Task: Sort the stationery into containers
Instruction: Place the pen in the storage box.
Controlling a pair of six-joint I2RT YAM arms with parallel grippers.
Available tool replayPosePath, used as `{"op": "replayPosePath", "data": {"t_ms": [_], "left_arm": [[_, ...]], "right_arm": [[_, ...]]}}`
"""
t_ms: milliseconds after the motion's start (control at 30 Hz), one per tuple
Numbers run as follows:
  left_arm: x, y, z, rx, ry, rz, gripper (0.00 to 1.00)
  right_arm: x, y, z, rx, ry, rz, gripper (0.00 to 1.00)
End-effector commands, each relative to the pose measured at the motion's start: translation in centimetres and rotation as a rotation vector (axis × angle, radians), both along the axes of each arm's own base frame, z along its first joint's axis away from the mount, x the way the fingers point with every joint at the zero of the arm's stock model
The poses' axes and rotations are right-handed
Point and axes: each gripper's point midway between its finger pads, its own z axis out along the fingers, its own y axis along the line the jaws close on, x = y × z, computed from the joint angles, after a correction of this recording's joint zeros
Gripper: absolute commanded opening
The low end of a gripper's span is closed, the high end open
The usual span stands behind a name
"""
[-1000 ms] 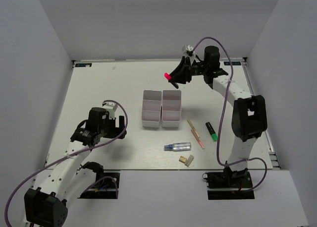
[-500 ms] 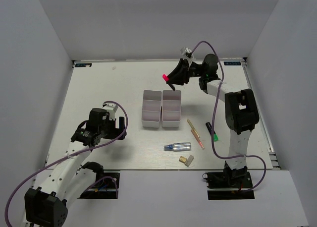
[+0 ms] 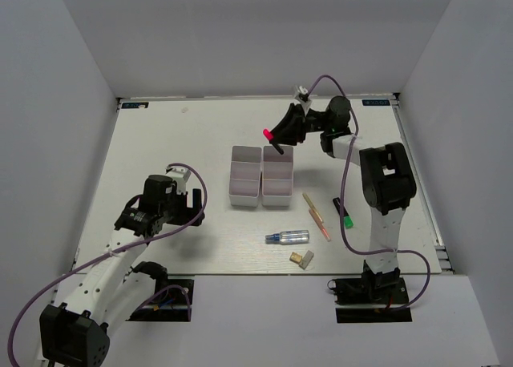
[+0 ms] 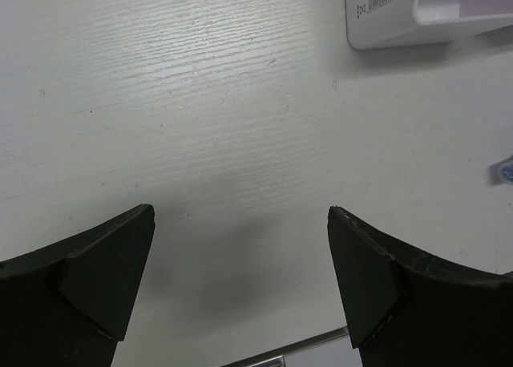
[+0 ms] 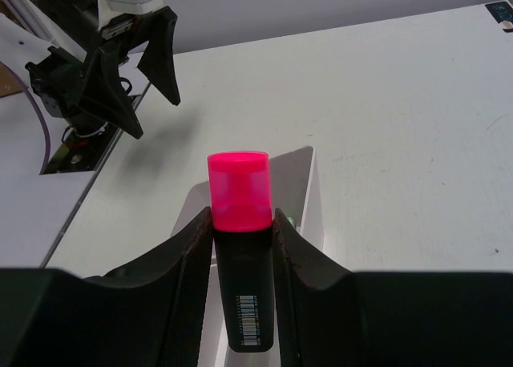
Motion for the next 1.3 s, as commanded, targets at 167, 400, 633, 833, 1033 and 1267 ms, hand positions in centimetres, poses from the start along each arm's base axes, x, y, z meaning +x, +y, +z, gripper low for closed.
{"op": "replayPosePath", "data": {"t_ms": [167,400,633,833,1033,1267], "left_arm": [[0.4,-0.2,0.6,-0.015,-0.034,-0.008,0.99],[0.3,-0.2,0.4,-0.014,-0.025,-0.010,0.99],[0.3,-0.2,0.6,-0.016,-0.030,-0.008,0.99],[0.3,-0.1,0.5,-0.013,-0.031,-0.007,0.99],[0.3,-0.2,0.6,-0.016,-0.035,-0.009,0.99],[0.3,-0.2,0.7,-0.018,-0.039,-0.009,0.99]], "right_arm": [[0.8,0.3,-1.1,0.010,-0.049,0.007,0.00],[0.9,0.0,-1.8,0.005,-0.048,0.014,0.00],[0.2,-0.2,-2.7,-0.006,-0.038,0.034,0.20],[-0.1,-0.3,-2.6,-0.007,-0.038,0.035,0.30],[0.0,-0.5,-2.5,-0.006,-0.035,0.024,0.36],[-0.1,-0.5,-2.6,-0.007,-0.024,0.016,0.44]]}}
